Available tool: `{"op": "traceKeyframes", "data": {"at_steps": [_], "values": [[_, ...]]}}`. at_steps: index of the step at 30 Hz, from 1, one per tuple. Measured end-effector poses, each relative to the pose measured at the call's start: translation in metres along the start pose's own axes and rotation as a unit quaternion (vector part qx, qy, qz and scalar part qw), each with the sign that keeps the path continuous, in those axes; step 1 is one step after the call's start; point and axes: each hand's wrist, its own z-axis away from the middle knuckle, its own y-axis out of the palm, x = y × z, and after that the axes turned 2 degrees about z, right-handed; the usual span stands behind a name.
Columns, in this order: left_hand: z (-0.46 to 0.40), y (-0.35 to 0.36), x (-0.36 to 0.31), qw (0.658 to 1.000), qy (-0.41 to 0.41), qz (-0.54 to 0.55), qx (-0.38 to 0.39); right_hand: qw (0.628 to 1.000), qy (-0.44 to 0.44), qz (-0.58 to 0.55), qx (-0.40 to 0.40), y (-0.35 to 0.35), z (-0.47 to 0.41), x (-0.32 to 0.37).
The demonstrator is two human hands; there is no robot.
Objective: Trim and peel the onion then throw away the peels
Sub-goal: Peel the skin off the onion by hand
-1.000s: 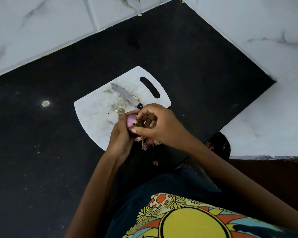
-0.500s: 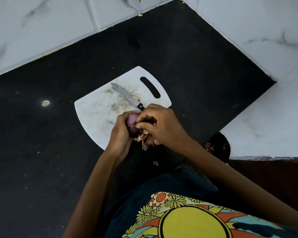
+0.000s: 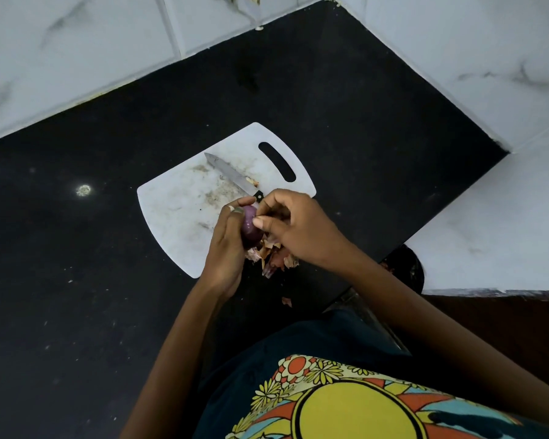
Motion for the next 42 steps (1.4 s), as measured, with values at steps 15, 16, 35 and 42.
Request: {"op": "traceKeyframes", "data": {"at_steps": [15,16,35,42], "values": [[-0.001,-0.006,0.000,0.994,-0.053,0.094,0.002,0.995,-0.074,0.058,-0.029,-0.006,0.002,-0.003],[-0.001,-0.005,0.000,0.994,-0.052,0.097,0.005,0.994,-0.085,0.065,-0.029,-0.005,0.002,-0.003],[0.003,0.010,0.001,0.994,-0.016,0.106,0.016,0.984,-0.100,0.146,-0.035,0.001,-0.002,-0.008],[0.004,0.013,0.000,0.996,0.011,0.084,-0.006,0.987,-0.067,0.146,-0.018,0.005,0.000,-0.012]]}}
